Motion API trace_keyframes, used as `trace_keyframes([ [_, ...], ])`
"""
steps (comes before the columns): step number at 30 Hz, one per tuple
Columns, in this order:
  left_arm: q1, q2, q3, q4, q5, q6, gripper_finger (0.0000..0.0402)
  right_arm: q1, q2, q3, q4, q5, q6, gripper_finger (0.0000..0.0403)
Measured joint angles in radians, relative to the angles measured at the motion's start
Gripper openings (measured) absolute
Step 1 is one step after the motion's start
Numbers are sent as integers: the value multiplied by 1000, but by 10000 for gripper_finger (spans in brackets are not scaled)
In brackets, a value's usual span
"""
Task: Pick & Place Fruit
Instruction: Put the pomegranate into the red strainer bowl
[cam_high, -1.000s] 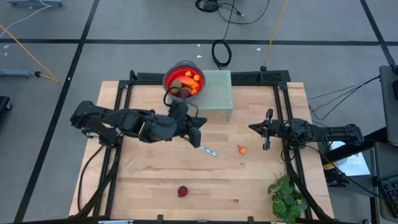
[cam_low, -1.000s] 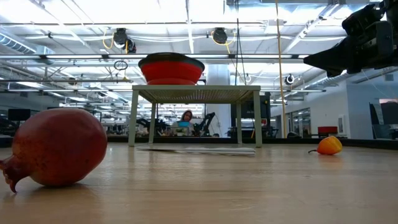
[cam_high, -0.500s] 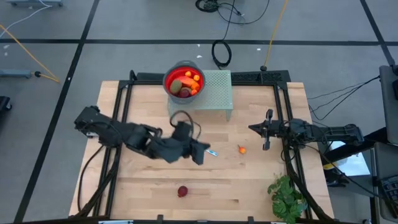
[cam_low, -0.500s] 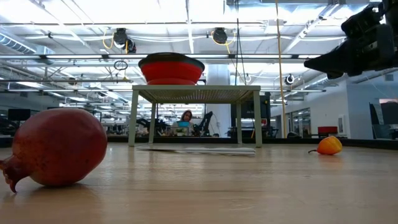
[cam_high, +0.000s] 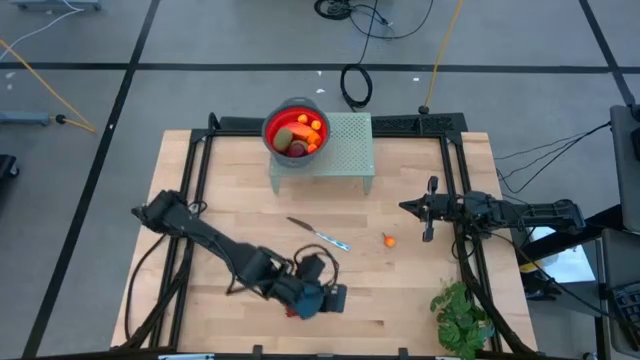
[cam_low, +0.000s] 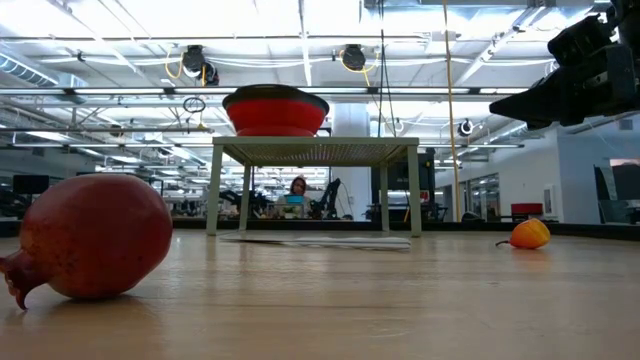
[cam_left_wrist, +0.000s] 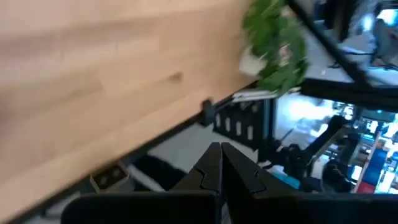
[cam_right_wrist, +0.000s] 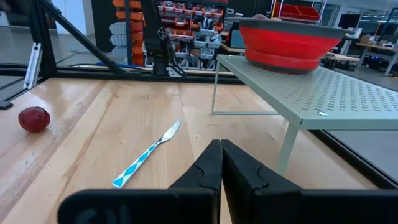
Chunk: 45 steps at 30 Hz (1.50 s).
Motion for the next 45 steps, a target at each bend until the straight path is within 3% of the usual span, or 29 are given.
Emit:
trace_keyframes([
  [9,-62,75,0,-37,91,-216,1,0,0,0,0,-1,0,0],
  [16,-95,75,0,-208,87,-289,1,0,1,0,-2,-2,0,0],
  [31,-88,75,-1,-449,142,-76,0,0,0,0,-13,-1,0,0],
  [45,-83,75,-1,-476,9,238,0,0,0,0,-14,0,-1,0],
])
